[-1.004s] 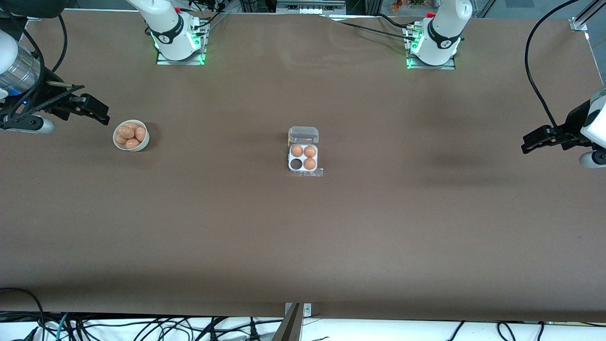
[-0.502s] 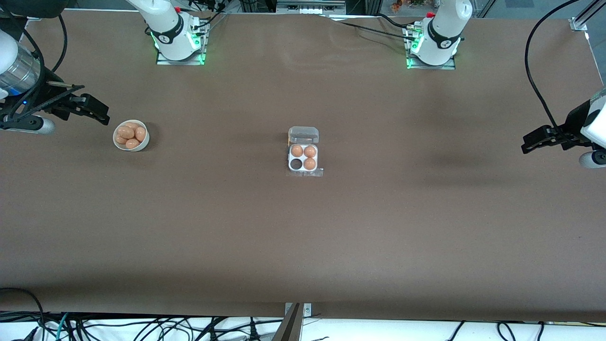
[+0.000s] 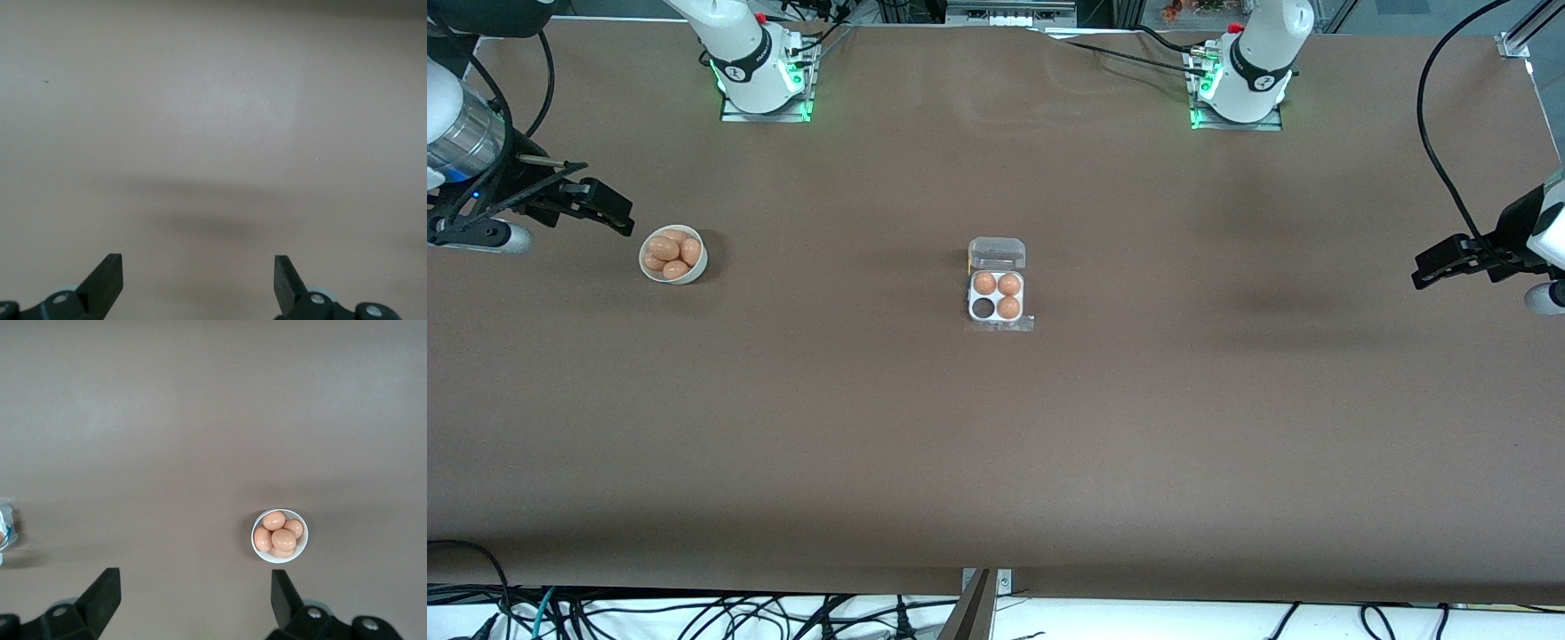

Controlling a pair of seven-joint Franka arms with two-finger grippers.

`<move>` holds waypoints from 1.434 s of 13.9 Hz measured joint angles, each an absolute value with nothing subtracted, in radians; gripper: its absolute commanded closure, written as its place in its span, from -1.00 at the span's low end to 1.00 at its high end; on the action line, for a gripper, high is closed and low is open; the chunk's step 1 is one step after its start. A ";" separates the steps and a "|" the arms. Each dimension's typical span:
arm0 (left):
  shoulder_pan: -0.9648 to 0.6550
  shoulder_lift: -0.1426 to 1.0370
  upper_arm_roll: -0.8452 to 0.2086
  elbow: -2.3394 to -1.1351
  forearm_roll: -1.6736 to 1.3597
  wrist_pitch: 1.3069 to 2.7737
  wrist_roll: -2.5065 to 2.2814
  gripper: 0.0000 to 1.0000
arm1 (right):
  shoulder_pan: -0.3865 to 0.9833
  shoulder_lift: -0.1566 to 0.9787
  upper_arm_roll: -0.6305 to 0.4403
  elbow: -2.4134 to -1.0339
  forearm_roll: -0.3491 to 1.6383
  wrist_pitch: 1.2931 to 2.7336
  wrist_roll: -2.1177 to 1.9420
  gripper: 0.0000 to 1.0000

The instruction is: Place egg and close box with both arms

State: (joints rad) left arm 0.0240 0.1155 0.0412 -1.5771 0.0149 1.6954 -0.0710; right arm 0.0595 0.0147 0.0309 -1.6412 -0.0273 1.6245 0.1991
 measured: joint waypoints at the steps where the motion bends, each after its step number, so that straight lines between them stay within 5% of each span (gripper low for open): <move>1: 0.025 0.116 0.041 -1.577 0.015 1.695 -0.071 -1.00 | 0.060 0.015 0.031 -1.641 -0.027 1.625 0.199 -1.00; 14: 0.026 0.118 0.041 -1.574 0.015 1.693 -0.071 -1.00 | 0.060 0.022 0.031 -1.642 -0.027 1.624 0.199 -1.00; 20: 0.027 0.120 0.041 -1.573 0.015 1.692 -0.071 -1.00 | 0.045 0.143 0.014 -1.672 -0.028 1.575 0.199 -1.00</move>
State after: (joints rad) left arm 0.0266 0.1198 0.0412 -1.5733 0.0149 1.6921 -0.0710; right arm 0.0447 0.1430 0.0139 -1.6719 -0.0280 1.5751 0.1989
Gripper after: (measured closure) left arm 0.000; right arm 0.000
